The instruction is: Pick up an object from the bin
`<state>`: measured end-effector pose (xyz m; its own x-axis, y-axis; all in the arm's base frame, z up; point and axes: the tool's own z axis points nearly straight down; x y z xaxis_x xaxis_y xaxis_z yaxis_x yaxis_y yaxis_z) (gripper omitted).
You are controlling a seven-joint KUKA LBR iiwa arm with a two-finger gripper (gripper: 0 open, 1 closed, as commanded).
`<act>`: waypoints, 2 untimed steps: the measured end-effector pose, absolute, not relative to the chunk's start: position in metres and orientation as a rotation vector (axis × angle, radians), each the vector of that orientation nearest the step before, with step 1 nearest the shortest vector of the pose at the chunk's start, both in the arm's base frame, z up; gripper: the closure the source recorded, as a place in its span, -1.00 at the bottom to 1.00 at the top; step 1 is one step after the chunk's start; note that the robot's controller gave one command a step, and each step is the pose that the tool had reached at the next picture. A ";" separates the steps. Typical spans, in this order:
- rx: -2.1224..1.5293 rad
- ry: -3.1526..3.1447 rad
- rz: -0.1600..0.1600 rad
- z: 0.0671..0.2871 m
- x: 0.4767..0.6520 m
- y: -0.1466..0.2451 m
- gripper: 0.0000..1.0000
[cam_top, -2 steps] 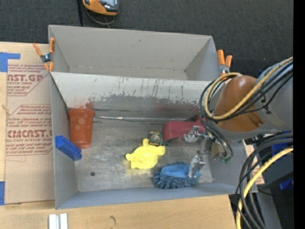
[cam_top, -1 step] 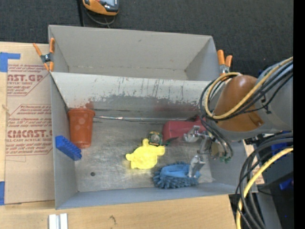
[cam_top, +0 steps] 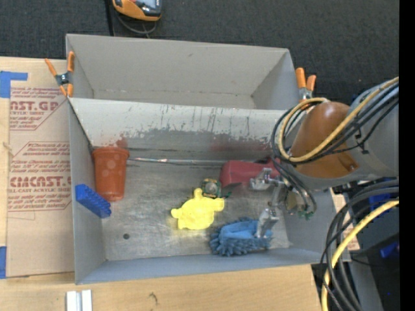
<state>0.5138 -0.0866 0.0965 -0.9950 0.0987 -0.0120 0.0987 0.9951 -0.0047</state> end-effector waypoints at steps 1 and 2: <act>0.152 3.133 -0.004 0.084 0.511 -0.083 1.00; 0.151 3.128 -0.002 0.082 0.511 -0.082 -1.00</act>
Offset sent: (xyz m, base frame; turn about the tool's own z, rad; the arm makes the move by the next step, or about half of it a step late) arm 0.0000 0.0000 0.0000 0.0000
